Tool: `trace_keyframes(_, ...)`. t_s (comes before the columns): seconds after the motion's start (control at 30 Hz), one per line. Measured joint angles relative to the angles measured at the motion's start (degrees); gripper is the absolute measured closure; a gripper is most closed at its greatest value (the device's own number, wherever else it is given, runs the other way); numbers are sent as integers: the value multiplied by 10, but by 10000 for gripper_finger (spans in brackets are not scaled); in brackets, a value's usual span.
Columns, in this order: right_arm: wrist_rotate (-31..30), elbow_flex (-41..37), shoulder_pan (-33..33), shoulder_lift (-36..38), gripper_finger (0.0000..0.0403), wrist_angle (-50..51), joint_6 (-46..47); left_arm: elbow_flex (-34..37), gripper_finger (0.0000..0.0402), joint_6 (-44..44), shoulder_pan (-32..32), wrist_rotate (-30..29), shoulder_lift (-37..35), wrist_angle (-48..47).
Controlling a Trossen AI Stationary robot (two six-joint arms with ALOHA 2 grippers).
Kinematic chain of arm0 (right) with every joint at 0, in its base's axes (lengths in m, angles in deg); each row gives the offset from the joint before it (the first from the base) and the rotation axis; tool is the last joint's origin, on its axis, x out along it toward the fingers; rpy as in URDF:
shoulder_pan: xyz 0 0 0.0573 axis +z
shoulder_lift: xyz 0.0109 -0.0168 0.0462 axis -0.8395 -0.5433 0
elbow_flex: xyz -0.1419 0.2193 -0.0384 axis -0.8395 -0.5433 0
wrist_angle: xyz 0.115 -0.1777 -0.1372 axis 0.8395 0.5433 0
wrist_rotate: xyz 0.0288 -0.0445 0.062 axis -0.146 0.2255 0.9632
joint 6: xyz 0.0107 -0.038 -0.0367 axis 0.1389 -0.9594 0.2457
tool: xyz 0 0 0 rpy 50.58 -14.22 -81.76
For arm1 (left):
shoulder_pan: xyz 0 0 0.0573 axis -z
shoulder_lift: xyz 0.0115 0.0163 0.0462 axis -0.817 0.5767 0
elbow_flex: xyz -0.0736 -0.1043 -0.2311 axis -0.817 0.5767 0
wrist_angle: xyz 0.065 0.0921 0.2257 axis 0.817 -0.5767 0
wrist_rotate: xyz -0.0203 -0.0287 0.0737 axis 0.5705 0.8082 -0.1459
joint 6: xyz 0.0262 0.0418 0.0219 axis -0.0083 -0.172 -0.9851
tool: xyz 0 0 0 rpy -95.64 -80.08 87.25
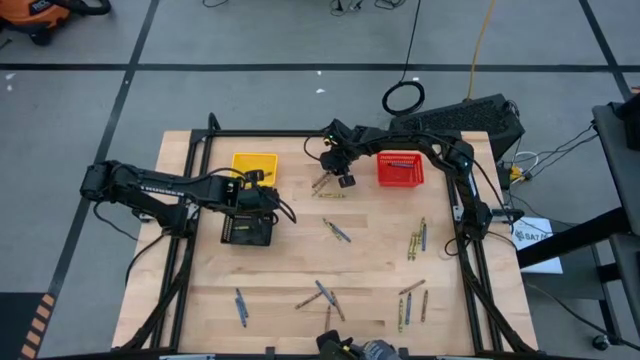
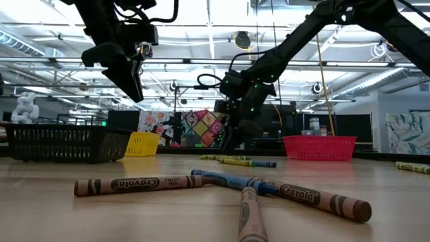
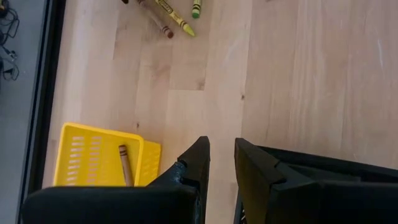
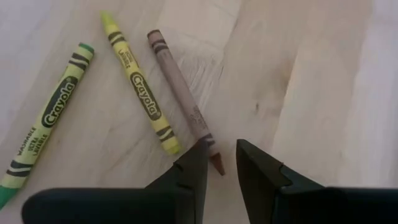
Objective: Sort crayons
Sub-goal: Put the brown crayon into the yellow bin
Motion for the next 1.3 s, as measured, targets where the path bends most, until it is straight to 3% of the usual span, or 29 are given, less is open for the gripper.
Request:
trace_keyframes(0.97, 0, 19, 0, 0, 330, 43, -25, 0, 331, -1, 0, 0, 0, 1)
trace_keyframes(1.17, -60, 25, 0, 0, 330, 53, -25, 0, 331, -1, 0, 0, 0, 0)
trace_keyframes(1.3, -62, 50, 4, 0, 330, 81, -25, 0, 331, -1, 0, 0, 0, 0)
